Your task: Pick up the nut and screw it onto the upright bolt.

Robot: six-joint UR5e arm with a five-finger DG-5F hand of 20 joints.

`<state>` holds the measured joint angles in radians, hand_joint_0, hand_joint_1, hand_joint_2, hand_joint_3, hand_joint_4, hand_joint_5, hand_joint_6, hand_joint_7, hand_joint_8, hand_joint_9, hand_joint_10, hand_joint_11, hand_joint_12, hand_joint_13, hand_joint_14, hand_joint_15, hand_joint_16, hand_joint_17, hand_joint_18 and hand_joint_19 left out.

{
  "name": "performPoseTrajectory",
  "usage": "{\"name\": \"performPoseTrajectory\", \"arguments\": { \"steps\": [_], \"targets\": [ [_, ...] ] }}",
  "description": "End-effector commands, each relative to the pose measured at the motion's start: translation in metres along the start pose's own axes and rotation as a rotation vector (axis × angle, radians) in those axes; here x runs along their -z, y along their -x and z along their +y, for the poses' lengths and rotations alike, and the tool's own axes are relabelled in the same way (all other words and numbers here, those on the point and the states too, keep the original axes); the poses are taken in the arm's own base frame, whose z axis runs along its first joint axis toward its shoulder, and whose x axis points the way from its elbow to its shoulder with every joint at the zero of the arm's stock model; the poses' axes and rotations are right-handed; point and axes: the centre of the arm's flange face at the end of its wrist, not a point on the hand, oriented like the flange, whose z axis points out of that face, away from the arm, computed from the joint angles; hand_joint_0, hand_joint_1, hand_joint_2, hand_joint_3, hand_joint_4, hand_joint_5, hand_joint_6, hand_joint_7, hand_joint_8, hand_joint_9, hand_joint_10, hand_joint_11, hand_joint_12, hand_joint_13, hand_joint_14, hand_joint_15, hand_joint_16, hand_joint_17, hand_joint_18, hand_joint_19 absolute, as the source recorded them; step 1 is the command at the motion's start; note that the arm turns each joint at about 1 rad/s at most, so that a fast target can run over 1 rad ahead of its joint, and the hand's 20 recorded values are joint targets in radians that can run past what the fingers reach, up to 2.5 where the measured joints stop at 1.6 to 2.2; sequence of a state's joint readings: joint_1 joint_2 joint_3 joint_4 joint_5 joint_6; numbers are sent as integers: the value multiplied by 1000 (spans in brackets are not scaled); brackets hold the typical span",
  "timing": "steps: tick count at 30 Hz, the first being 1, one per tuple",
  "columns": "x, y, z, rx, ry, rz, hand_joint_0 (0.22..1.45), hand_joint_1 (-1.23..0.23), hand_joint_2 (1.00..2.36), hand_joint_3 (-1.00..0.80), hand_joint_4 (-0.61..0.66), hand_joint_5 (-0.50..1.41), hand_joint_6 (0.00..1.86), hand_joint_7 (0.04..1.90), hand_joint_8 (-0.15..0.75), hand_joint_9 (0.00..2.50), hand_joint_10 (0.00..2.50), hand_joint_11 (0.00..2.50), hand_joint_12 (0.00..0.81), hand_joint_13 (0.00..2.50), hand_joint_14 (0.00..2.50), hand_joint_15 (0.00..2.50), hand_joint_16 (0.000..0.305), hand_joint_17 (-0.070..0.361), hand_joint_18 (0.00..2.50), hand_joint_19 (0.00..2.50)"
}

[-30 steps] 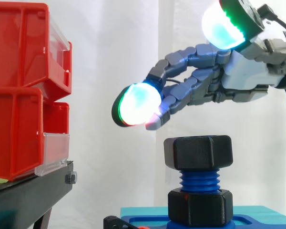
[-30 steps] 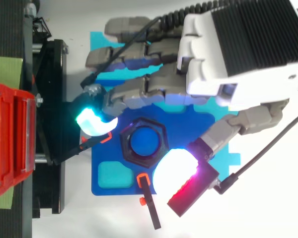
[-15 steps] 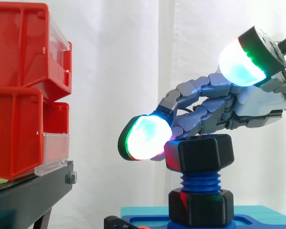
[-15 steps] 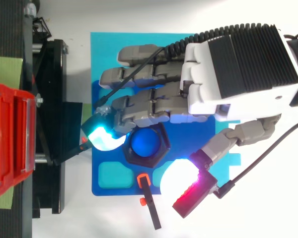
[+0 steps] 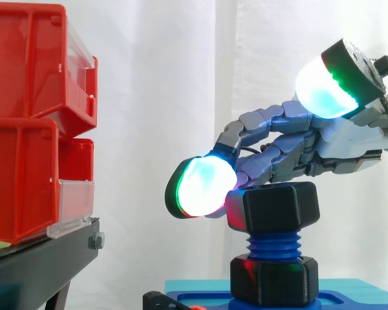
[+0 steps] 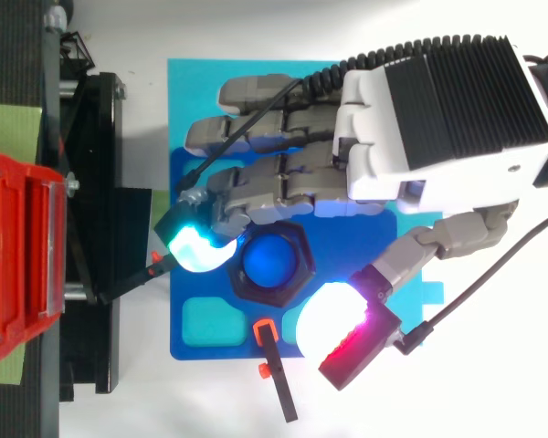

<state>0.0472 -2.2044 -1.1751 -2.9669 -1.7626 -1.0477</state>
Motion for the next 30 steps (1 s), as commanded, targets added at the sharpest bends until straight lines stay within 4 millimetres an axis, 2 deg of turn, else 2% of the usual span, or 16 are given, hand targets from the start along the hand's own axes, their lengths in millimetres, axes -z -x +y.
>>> {"name": "performPoseTrajectory", "arguments": {
  "steps": [1,12,19,25,30],
  "targets": [
    [0,1,-1,1,10,-2,479,-80,1000,-500,193,-138,503,1040,235,446,0,0,287,182,0,0,32,71,0,0],
    [8,18,-17,6,35,-12,494,-125,1000,-500,186,-71,502,1332,271,673,0,0,248,360,0,0,24,53,4,0],
    [14,20,-26,2,31,-1,503,-152,1000,-500,190,-22,501,1441,278,816,0,0,227,473,0,0,19,42,124,0],
    [19,23,-31,1,29,12,512,-180,1000,-500,175,22,500,1476,269,963,0,0,213,596,0,0,16,36,230,0],
    [23,30,-34,3,35,10,521,-220,1000,-500,130,65,520,1414,222,1242,0,0,174,758,0,0,11,26,418,0]
  ]
}}
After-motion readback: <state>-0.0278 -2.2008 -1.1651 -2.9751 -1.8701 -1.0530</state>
